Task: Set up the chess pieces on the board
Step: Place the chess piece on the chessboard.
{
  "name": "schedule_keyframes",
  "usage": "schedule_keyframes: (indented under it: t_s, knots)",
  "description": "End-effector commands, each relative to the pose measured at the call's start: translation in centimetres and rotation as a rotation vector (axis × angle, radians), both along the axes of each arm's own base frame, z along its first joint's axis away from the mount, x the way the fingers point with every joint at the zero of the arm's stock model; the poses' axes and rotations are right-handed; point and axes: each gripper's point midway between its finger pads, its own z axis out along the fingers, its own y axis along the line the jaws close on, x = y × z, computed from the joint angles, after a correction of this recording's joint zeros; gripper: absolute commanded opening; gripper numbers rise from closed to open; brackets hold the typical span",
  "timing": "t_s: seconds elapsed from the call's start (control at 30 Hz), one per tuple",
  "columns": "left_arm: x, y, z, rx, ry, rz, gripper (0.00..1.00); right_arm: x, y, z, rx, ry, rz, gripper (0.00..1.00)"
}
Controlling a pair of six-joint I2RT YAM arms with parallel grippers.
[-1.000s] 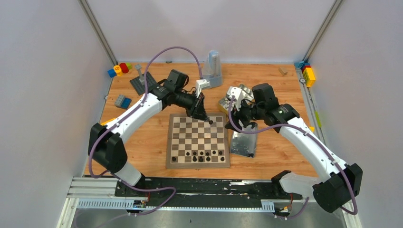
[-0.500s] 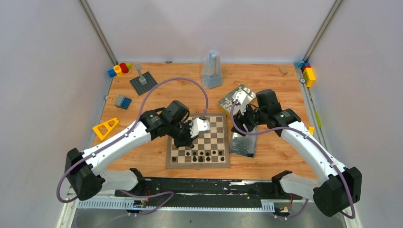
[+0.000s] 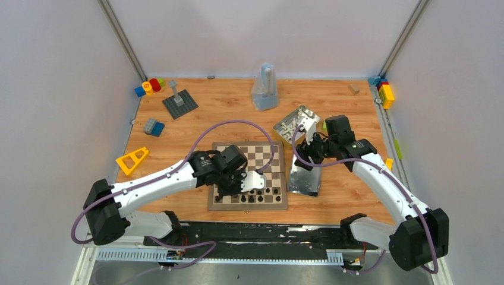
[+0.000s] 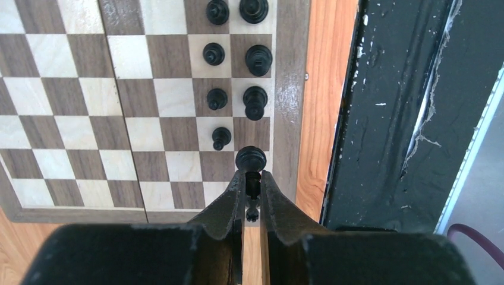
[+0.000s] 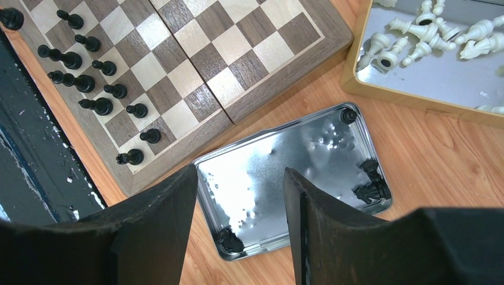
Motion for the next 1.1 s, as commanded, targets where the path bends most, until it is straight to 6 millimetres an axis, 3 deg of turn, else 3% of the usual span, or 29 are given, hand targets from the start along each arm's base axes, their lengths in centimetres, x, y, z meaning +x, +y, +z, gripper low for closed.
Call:
schedule_keyframes:
  t_s: [0.0, 0.3, 1.07]
  knots:
    - [-0.1, -0.8, -0.5, 0.014, -0.03, -0.062, 0.09, 0.5, 0.5, 1.1, 0.037, -0.055, 0.019, 0.56]
    - [0.0, -0.6, -2.9, 0.103, -0.008, -0.085, 0.1, 0.4, 0.4, 0.5, 0.029, -0.038, 0.018, 0.56]
    - [-0.3, -1.0, -4.4, 0.126, 0.034, -0.087, 0.19, 0.4, 0.4, 0.1, 0.024, -0.023, 0.022, 0.56]
